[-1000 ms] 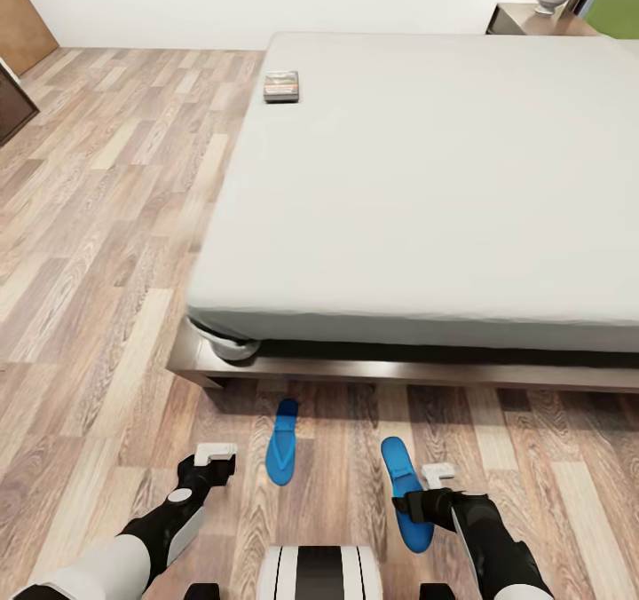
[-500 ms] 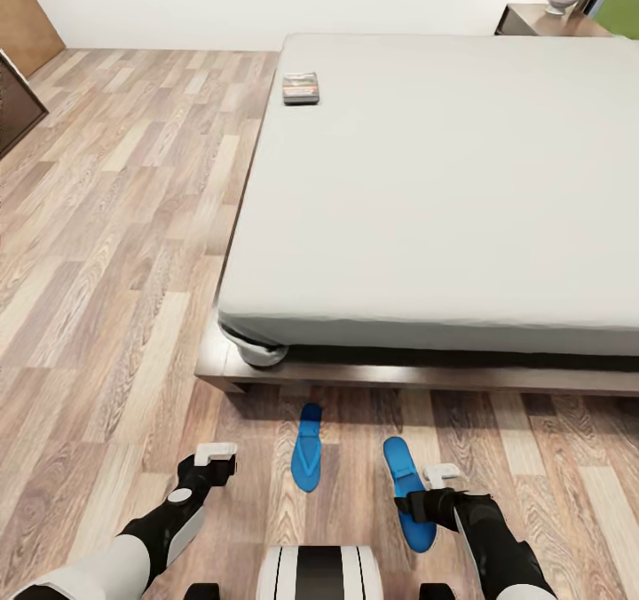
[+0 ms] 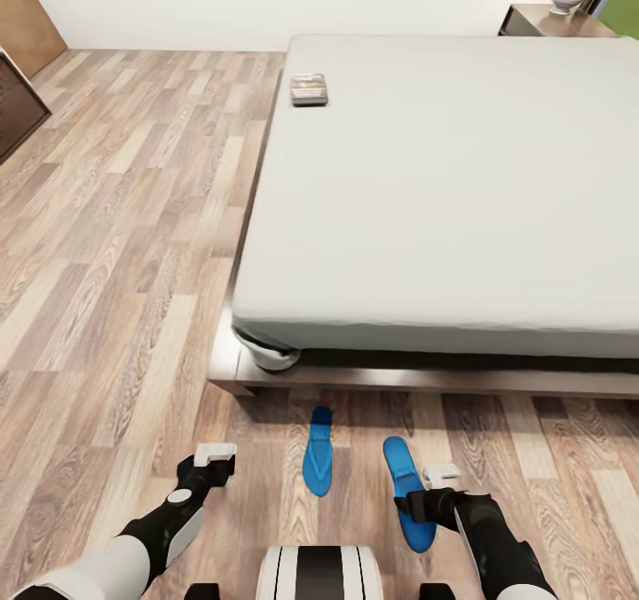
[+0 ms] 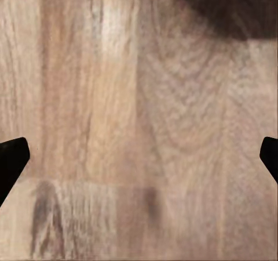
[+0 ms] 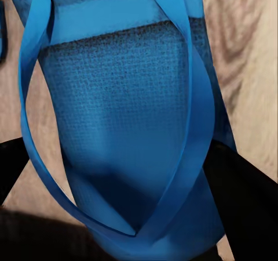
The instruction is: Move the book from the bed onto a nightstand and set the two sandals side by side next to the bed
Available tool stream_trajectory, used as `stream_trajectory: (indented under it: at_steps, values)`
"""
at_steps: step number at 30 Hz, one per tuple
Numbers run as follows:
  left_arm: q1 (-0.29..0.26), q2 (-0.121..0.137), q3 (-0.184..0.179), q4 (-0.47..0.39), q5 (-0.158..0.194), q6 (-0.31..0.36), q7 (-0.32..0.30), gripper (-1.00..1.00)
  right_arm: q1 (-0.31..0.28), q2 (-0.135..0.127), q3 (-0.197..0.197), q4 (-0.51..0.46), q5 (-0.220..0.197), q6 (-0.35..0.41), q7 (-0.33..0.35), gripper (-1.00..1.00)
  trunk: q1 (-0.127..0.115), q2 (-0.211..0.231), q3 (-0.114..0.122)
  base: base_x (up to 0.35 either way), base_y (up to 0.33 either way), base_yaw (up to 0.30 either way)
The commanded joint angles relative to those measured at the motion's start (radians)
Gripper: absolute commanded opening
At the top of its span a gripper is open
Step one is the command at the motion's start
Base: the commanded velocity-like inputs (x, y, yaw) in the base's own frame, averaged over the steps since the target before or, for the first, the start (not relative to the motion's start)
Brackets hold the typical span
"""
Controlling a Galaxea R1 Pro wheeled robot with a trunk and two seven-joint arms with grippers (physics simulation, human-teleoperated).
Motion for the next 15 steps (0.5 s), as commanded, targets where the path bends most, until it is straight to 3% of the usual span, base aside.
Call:
stream_trajectory:
  at_steps: [1, 9, 15]
  values:
    - [0.000, 0.001, -0.009, 0.000, 0.007, -0.002, 0.005, 1.00, -0.001, 0.002, -0.007, -0.003, 0.010, 0.003, 0.011, -1.00, 0.000, 0.000, -0.001, 0.085, 0.224, 0.000]
    - [0.004, 0.000, -0.009, 0.000, 0.006, -0.002, 0.005, 1.00, -0.001, 0.002, -0.007, -0.003, 0.010, 0.003, 0.014, -1.00, 0.000, 0.000, -0.001, 0.099, 0.210, 0.000]
    - [0.004, 0.000, -0.009, 0.000, 0.005, -0.002, 0.006, 1.00, -0.001, 0.002, -0.007, -0.003, 0.010, 0.003, 0.014, -1.00, 0.000, 0.000, -0.001, 0.064, 0.111, 0.000]
